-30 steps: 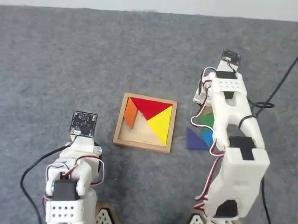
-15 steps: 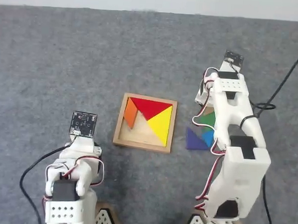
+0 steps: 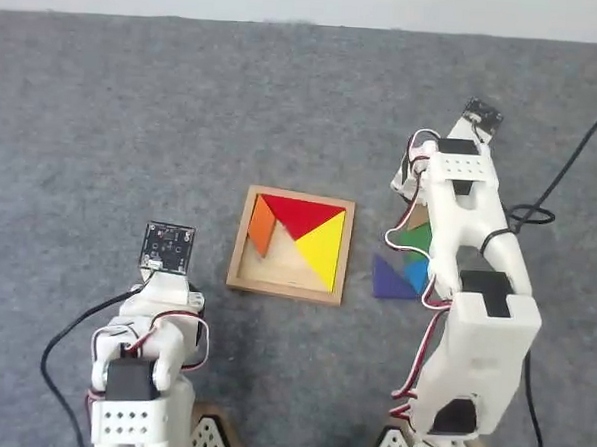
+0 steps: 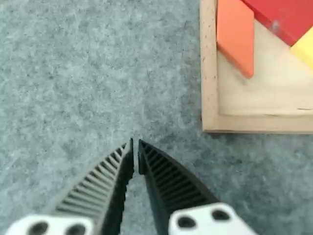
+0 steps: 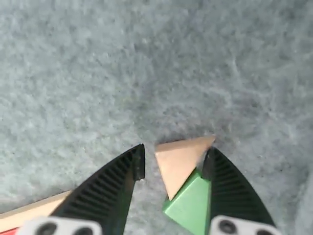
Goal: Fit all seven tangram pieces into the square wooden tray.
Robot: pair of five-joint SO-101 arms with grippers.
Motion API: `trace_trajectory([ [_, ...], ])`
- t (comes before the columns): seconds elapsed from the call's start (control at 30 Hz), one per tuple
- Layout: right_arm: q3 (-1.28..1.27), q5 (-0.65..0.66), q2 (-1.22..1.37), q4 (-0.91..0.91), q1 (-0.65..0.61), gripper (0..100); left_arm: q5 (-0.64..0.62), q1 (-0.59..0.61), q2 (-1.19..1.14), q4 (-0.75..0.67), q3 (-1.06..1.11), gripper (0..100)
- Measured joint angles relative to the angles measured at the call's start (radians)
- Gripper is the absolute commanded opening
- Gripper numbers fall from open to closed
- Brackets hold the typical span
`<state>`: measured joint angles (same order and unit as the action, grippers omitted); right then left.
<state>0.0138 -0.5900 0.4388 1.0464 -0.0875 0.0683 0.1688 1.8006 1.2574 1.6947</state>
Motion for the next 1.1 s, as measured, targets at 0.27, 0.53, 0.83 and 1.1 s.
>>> trace_trajectory([
  [0.27, 0.055, -0.003, 0.083, 0.006, -0.002, 20.2, 0.000, 0.000, 0.000, 0.000, 0.000, 2],
  [0.53, 0.094, -0.005, 0.094, 0.052, 0.000, 14.7, 0.000, 0.000, 0.000, 0.000, 0.000, 2],
  [0.83, 0.094, -0.006, 0.094, 0.055, 0.008, 11.1, 0.000, 0.000, 0.000, 0.000, 0.000, 2],
  [1.1, 0.094, 0.121, 0.049, 0.100, 0.000, 9.1, 0.000, 0.000, 0.000, 0.000, 0.000, 2],
])
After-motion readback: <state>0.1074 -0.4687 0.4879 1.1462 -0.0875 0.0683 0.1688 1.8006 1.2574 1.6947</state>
